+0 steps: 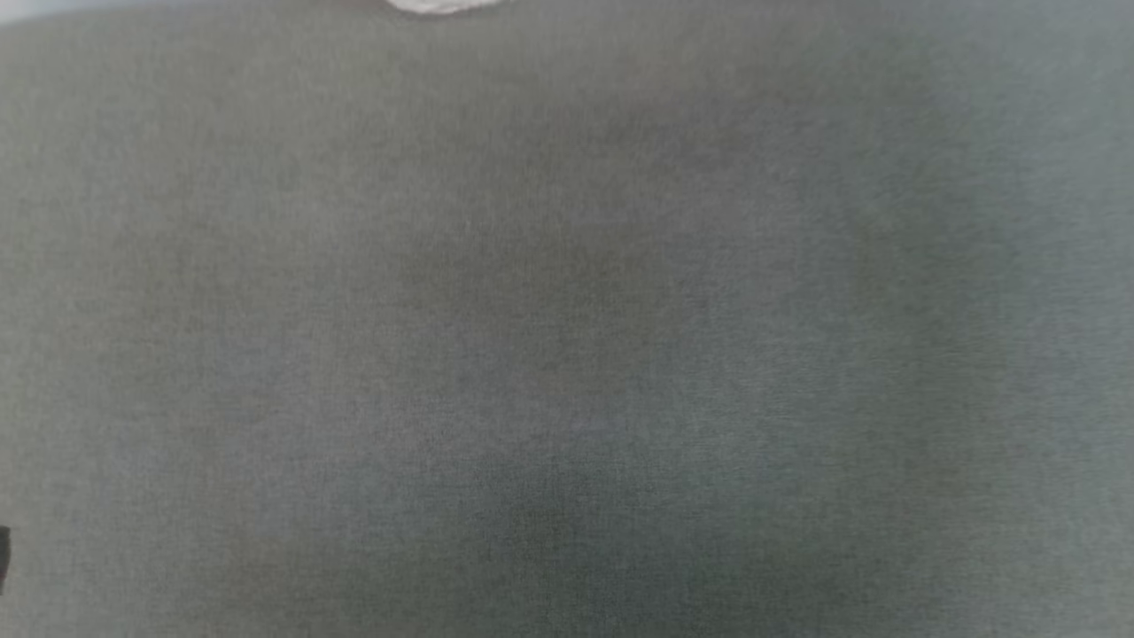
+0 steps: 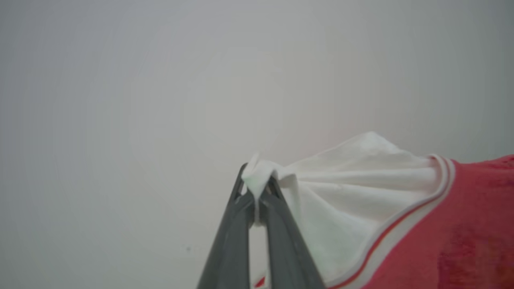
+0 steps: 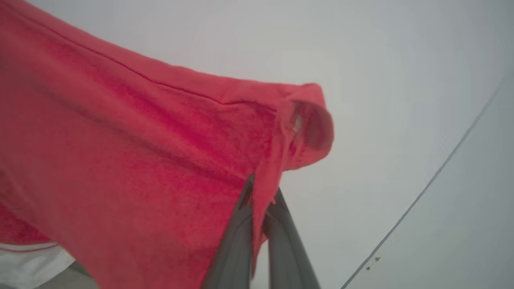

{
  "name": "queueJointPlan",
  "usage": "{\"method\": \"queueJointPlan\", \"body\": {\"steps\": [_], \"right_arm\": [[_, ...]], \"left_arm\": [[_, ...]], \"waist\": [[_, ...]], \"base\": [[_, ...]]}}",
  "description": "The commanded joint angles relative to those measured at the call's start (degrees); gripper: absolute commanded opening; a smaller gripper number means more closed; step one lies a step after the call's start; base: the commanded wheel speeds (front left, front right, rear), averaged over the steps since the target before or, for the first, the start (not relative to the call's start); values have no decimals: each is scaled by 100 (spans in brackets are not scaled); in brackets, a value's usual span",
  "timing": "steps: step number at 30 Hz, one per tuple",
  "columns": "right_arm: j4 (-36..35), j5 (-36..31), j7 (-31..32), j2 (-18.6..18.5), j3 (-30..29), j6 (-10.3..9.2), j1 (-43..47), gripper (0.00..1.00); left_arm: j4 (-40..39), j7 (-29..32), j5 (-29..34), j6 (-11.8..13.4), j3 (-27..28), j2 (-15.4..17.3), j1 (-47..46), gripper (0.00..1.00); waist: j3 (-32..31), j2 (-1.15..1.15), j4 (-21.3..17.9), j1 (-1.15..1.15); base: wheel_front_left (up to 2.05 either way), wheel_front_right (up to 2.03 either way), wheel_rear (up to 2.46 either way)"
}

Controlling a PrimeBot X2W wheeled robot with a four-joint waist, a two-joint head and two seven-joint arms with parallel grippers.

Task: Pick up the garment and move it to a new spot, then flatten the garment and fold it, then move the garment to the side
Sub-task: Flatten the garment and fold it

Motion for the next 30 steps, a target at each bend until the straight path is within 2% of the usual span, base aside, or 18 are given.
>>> {"method": "queueJointPlan", "body": {"steps": [1, 4, 7, 9, 11, 17, 21, 23, 30], "right_arm": [[189, -99, -58, 65, 2, -7, 25, 0], [494, -136, 30, 164, 136, -7, 185, 0], [641, 15, 186, 241, 306, -7, 447, 0], [660, 171, 316, 257, 445, -7, 700, 0], [610, 375, 473, 249, 603, -7, 984, 0], [5, 1161, 1011, 50, 1192, -5, 1925, 0], [-618, 1746, 1433, -330, 1561, -5, 2545, 0], [-797, 1897, 1573, -414, 1653, -5, 2712, 0], [-1995, 2727, 2282, -1164, 1922, -6, 3797, 0]], "left_arm": [[136, -130, -10, -84, -1, -44, 62, 0], [359, -251, -51, -306, -67, -151, 303, 0], [563, -265, -189, -424, -167, -252, 712, 0], [617, -94, -308, -462, -318, -319, 1057, 0], [351, 296, -548, -463, -561, -374, 1475, 0], [-856, 1590, -1614, -462, -1355, 238, 2618, 0], [-1572, 2257, -2180, -464, -1750, 744, 3272, 0], [-1719, 2390, -2370, -464, -1798, 853, 3420, 0], [-2436, 2905, -2887, -419, -2069, 1425, 4414, 0]], "waist": [[200, 0, 93, 0], [294, 0, 184, 0], [319, 0, 271, 0], [287, 0, 331, 0], [230, 0, 386, 0], [33, 0, 503, 0], [-101, 0, 552, 0], [-127, 0, 564, 0], [-283, 0, 595, 0]], "base": [[0, 0, 0], [0, 0, 0], [0, 0, 0], [0, 0, 0], [0, 0, 0], [0, 0, 0], [0, 0, 0], [0, 0, 0], [0, 0, 0]]}}
